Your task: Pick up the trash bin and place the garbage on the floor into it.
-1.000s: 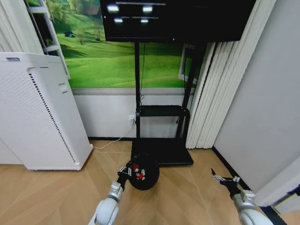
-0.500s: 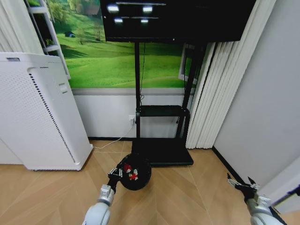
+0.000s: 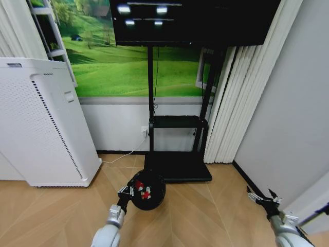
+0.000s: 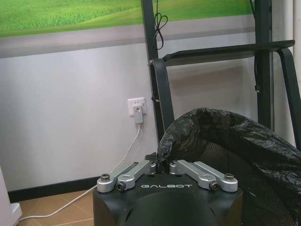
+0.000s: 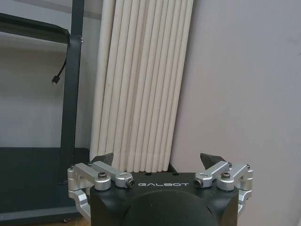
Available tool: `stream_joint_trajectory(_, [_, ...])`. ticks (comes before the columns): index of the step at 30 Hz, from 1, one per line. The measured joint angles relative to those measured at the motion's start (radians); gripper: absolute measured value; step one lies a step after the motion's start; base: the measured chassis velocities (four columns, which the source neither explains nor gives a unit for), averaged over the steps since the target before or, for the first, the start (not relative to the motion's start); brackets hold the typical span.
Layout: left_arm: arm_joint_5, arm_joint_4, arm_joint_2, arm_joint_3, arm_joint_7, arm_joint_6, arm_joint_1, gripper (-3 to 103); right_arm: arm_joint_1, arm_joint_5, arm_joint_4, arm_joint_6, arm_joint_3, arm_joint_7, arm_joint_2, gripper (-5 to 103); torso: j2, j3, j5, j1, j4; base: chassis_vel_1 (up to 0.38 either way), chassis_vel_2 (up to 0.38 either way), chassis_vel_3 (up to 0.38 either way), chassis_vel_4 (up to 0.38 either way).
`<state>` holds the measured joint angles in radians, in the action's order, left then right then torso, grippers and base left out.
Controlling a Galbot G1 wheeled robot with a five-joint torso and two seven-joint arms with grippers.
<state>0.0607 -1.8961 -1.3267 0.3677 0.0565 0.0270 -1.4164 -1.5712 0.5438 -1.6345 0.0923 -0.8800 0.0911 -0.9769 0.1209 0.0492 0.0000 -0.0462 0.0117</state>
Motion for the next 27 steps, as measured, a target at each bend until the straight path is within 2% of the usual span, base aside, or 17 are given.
stream_joint_trajectory(27, [-0.002, 0.004, -0.001, 0.017, -0.002, -0.015, -0.011, 7, 0.001, -0.001, 0.001, 0.001, 0.003, 0.0, 0.0, 100, 0.0, 0.0, 0.0, 0.0, -0.0001, 0.0, 0.0, 0.0, 0.0])
